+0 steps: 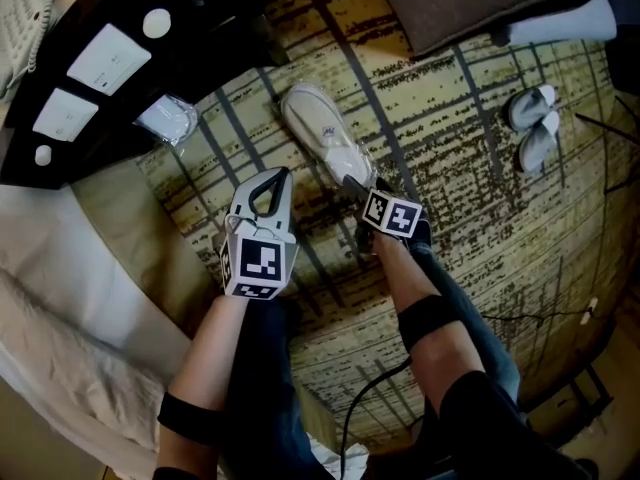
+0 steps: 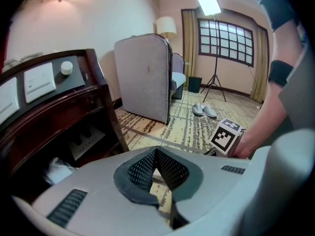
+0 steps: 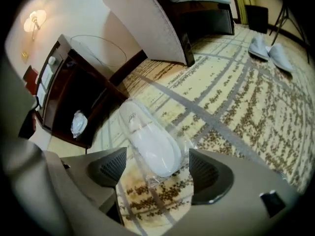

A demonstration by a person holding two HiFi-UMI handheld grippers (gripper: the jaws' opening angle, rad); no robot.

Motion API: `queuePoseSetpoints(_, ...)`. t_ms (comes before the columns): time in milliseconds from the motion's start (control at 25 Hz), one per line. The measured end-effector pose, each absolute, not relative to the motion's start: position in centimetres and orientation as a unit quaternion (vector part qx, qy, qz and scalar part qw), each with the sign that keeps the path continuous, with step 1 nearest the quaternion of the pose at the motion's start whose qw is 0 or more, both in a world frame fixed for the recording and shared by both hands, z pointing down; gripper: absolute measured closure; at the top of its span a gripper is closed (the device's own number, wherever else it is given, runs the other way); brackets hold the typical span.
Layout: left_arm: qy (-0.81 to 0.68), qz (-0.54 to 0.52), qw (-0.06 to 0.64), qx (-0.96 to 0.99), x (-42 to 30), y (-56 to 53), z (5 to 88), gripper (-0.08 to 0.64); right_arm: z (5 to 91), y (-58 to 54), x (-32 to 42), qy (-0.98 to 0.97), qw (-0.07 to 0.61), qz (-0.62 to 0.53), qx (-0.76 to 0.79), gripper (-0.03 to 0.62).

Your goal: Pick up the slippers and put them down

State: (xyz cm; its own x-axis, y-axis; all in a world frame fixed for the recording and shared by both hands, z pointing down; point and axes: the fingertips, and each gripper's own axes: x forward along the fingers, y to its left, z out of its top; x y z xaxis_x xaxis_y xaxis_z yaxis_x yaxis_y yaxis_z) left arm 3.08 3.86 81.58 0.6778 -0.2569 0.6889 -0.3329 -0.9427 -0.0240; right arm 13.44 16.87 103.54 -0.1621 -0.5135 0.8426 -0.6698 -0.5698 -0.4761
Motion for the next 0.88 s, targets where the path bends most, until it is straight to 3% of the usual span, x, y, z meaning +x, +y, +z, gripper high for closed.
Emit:
queuePoseSetpoints(160, -0.176, 0.367, 0.063, 0.911, 1.9, 3.8, 78.9, 0.56, 100.7, 17.4, 14.9, -0.457, 0.118, 0.58, 0.664, 0.151)
queuePoseSetpoints(360, -0.192, 0.366, 0.074, 0.908, 0.1, 3.8, 71.7, 0.56, 90.4, 14.3, 14.6, -0.497, 0.093, 0.558, 0.658, 0.168)
queuePoseSetpoints(520, -0.224, 0.359, 0.09, 0.901, -1.6, 3.9, 63.0, 0.56, 78.7, 11.3, 13.9, -0.558, 0.098, 0.52, 0.64, 0.26)
queuePoseSetpoints(680, -0.254, 0.353, 0.093, 0.896, -3.4, 4.2, 52.9, 0.56, 65.8, 9.7, 13.9, -0.603, 0.136, 0.466, 0.632, 0.444)
queuePoseSetpoints(880, -0.292, 0.346, 0.098, 0.886, -6.5, 4.5, 41.4, 0.56, 50.9, 8.3, 14.0, -0.652, 0.152, 0.408, 0.62, 0.592)
